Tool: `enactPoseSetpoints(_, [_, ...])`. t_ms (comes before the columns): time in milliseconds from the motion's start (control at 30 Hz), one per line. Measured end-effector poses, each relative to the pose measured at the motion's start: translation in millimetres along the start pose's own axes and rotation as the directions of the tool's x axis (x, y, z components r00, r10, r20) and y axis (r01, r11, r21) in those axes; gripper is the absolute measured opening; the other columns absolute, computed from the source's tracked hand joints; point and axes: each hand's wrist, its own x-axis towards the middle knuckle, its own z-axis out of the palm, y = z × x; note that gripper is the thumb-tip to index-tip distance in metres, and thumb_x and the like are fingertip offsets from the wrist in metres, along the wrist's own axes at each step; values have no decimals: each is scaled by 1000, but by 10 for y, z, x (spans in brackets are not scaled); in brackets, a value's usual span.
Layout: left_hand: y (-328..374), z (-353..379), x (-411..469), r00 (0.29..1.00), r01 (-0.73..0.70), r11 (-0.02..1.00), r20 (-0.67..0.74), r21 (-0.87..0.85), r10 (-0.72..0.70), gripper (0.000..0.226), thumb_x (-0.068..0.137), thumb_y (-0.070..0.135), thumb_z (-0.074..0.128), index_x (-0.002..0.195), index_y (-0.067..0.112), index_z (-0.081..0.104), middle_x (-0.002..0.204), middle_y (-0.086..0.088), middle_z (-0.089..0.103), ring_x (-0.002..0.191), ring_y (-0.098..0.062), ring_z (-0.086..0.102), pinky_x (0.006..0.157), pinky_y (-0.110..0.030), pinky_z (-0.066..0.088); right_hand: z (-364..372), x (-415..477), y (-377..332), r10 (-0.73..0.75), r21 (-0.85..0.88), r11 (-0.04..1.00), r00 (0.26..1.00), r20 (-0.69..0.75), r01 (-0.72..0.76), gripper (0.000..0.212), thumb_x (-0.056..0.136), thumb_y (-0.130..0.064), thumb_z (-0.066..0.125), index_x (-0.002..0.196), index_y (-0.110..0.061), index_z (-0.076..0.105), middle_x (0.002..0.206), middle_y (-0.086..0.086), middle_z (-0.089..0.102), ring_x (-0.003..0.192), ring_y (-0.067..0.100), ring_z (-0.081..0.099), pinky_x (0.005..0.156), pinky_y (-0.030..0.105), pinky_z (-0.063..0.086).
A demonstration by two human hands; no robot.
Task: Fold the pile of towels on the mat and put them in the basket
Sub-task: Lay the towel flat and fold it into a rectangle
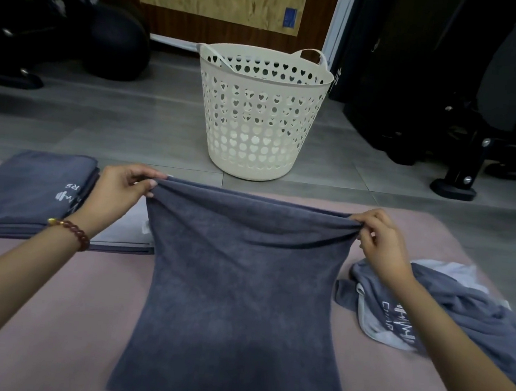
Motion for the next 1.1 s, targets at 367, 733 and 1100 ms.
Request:
enactPoseSetpoints(367, [33, -75, 14, 1000, -17, 1000, 4, 7, 17, 20, 82, -4, 64, 98, 7, 67, 67, 35, 63, 69, 15, 60, 71, 0, 44, -46, 141, 59, 206, 300, 929, 976, 74, -219, 13, 82, 5, 65, 93, -2, 69, 78, -11, 59, 63, -2, 61, 61, 14, 54])
enactPoseSetpoints(733, [329, -228, 358, 991, -133, 991, 10, 27, 133, 18, 80, -3, 67, 96, 5, 69, 70, 34, 64, 76, 14, 60, 78, -2, 43, -303, 514, 69, 359, 464, 829, 933, -16, -312, 14, 76, 2, 70, 86, -8, 71, 64, -18, 67, 67, -14, 59, 70, 2, 43])
enactPoseSetpoints(1100, [188, -37, 326, 995, 7, 992, -101, -124, -19, 19, 82, -3, 65, 99, 6, 67, 61, 24, 66, 64, 9, 61, 67, -6, 50, -52, 517, -40, 551, 654, 633, 834, -6, -413, 27, 82, 4, 64, 99, -16, 62, 76, -1, 54, 70, 8, 54, 70, 18, 48])
